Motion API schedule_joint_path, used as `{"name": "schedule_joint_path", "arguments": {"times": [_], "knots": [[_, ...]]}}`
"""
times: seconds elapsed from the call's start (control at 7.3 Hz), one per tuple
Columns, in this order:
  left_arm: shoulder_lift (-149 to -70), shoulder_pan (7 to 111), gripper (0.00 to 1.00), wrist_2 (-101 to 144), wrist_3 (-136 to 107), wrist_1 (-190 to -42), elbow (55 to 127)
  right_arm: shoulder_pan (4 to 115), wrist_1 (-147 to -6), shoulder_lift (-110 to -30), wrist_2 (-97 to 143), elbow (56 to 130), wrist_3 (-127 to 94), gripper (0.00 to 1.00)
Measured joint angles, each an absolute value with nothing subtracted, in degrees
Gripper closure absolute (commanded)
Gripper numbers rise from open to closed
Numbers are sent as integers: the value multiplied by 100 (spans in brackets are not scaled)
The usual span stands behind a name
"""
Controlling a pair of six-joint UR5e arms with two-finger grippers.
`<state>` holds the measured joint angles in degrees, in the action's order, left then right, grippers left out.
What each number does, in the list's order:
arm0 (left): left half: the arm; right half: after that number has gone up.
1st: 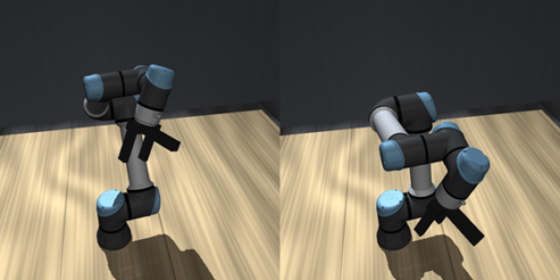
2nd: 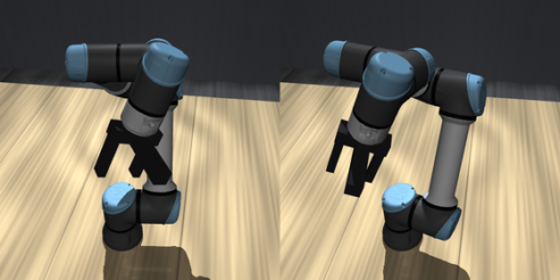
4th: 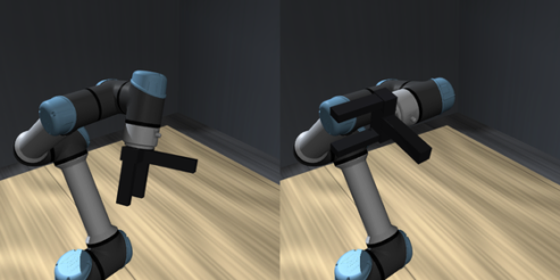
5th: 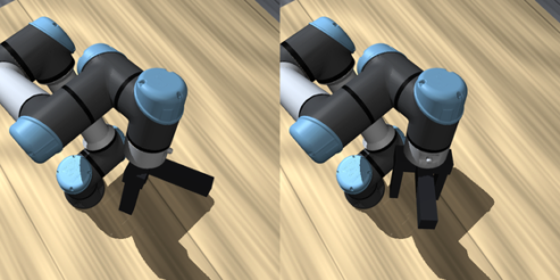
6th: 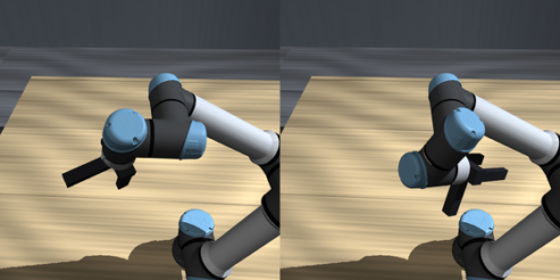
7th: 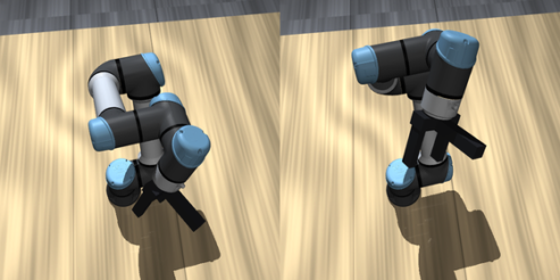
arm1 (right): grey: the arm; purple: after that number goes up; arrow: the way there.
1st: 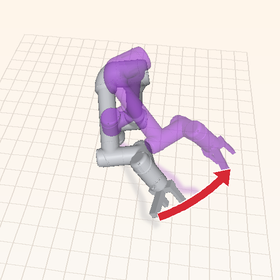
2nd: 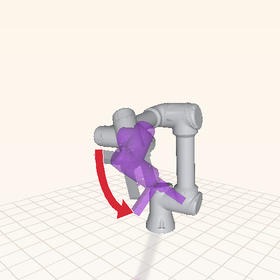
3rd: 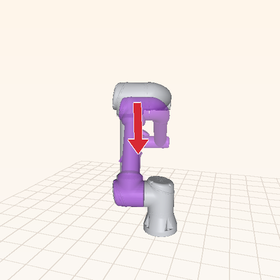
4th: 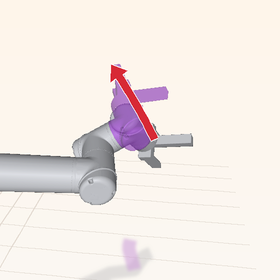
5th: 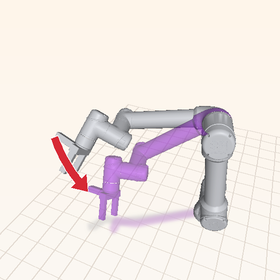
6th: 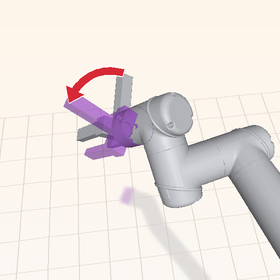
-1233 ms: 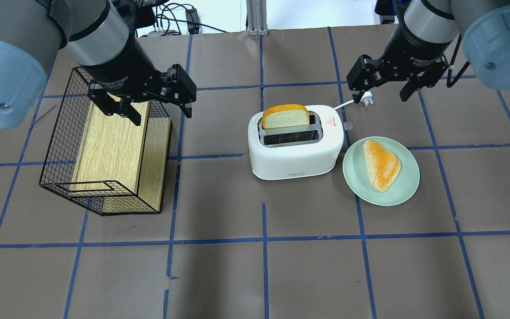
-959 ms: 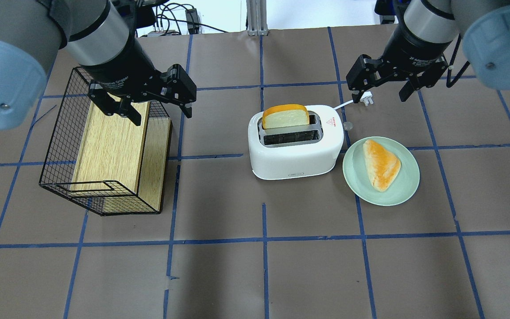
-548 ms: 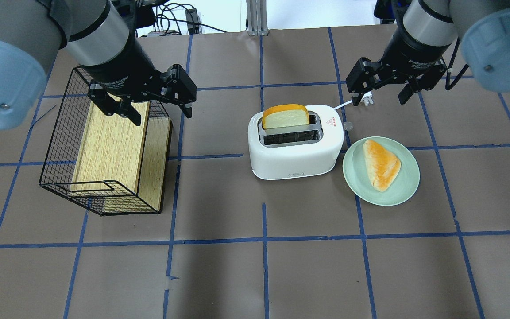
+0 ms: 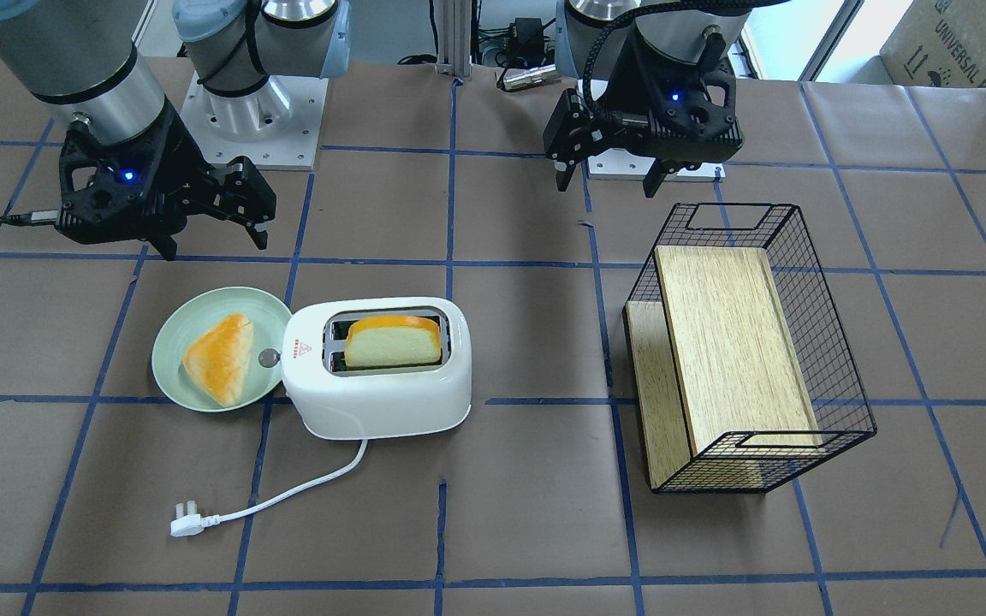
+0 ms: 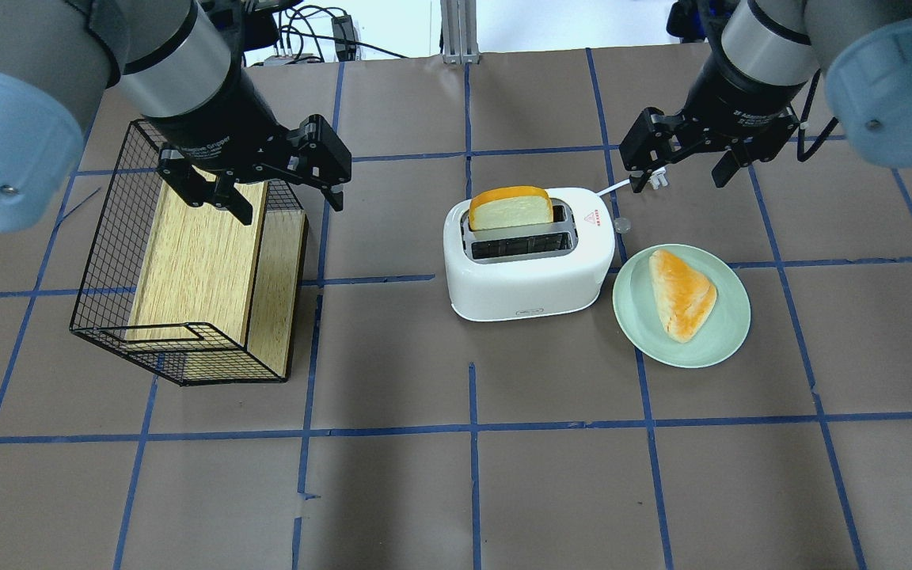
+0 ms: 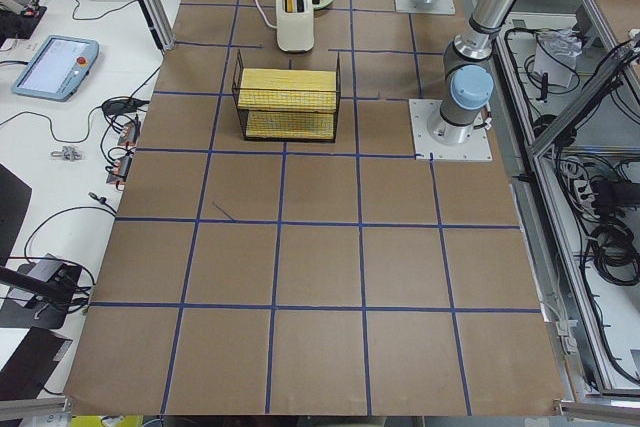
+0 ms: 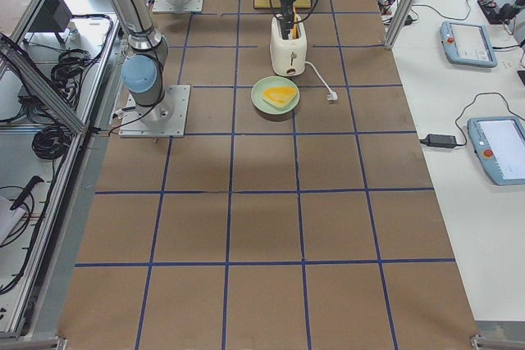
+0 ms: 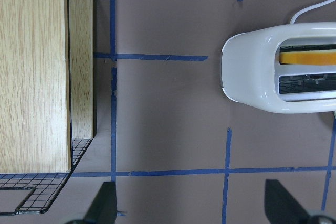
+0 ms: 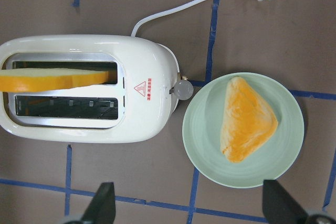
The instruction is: Press toaster with right arm
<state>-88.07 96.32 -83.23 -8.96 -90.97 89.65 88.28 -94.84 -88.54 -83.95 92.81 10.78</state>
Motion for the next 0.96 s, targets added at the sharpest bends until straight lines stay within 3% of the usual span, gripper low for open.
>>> {"name": "schedule_joint_path", "arguments": {"times": [0.27,0.41,0.55,0.96], "knots": [[-8807,9627,0,-8323,-896,-9097,8965,8803,-9648,-8666,-8444,9287,3139,0],[-8807,9629,0,-8322,-896,-9097,8965,8802,-9810,-8552,-8472,9288,4109,12],[-8807,9631,0,-8320,-896,-9097,8965,8806,-9906,-8463,-8481,9290,4930,37],[-8807,9627,0,-8321,-896,-9097,8965,8816,-10510,-8120,-8483,9414,7523,62]]}}
